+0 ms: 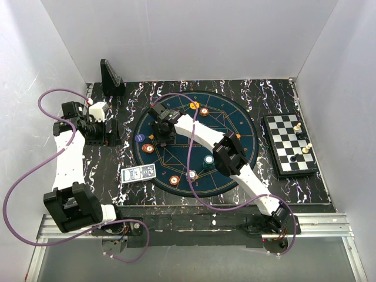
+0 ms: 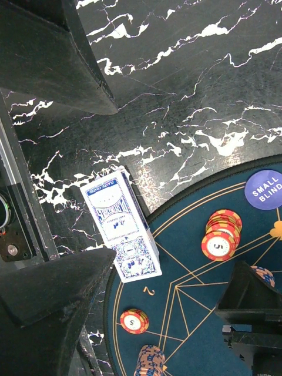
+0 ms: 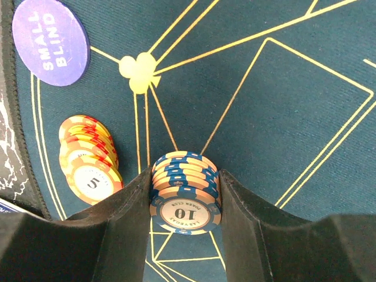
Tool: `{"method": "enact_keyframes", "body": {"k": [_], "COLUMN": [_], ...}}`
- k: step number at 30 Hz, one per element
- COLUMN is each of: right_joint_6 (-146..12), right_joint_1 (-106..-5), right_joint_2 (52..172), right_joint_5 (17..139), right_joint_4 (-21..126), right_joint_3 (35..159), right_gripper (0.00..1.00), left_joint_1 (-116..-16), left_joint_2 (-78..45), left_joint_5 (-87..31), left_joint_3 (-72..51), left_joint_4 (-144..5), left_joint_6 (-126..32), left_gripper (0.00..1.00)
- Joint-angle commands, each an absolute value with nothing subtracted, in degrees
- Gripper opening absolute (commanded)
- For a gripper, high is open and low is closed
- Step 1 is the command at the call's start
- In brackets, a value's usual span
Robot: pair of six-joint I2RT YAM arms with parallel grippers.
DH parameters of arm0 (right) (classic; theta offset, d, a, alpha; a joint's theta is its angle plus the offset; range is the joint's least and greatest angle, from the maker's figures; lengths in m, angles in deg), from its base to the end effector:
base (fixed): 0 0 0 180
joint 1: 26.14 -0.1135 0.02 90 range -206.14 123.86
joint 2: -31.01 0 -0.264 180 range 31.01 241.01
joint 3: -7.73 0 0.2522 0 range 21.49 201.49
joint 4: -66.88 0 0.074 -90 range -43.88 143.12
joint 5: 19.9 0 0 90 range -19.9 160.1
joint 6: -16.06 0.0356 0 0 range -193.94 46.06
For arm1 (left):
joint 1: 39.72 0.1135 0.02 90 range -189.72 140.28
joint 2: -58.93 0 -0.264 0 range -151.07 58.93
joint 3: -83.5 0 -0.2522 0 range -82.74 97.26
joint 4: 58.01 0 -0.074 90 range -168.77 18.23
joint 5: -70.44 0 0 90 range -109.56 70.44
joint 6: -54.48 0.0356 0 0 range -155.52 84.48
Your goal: Distribute texas hold em gaming equipment
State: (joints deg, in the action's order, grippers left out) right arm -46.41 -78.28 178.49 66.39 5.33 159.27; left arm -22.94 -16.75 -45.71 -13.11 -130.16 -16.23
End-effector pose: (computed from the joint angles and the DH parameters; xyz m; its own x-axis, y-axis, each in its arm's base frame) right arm 0.3412 0.4352 0.1809 -0.8132 -0.2946 -0.5018 -0.4405 0.8752 0.2000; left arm 0.2442 0.0573 0.3075 -0.8407 0.0562 -0.5386 0.2126 0.9490 -0.2327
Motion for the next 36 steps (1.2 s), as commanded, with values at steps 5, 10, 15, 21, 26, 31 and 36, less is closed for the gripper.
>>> {"method": "enact_keyframes", "body": {"k": [5,10,15,21,26,31,36], "right_joint_6": [-45.5,-45.5,-45.7,-46.0,-47.1,-47.6,-48.2], "right_joint_1": [-77.8,-76.9,-76.3,-75.0,-74.0,-74.3,-77.5], "right_joint_2": [179.9,178.7,177.1,170.8,163.5,149.9,138.3], "right_joint_5": [69.7,72.5,72.7,70.4,66.0,65.3,64.2], "right_joint_4": [8.8,9.4,9.1,9.8,7.1,11.0,13.0], "right_joint_3": [161.4,160.1,159.7,154.8,150.4,133.2,117.1], "right_gripper": [0.53,0.65,0.71,0.72,0.73,0.78,0.85], "left_joint_1": [-22.7,-22.7,-22.7,-22.6,-22.7,-22.6,-22.7], "left_joint_2": [-15.4,-16.1,-15.7,-15.0,-14.0,-13.6,-13.1], "left_joint_5": [-47.9,-48.3,-48.9,-49.3,-49.5,-50.2,-49.3], "left_joint_3": [-12.1,-11.5,-12.3,-12.9,-12.7,-11.7,-11.9], "left_joint_4": [-130.0,-130.6,-130.0,-130.0,-130.0,-130.3,-130.4], "left_joint_6": [-16.4,-16.7,-17.5,-18.1,-18.6,-19.6,-20.5], "left_gripper": [0.98,0.98,0.98,0.98,0.98,0.98,0.98]}}
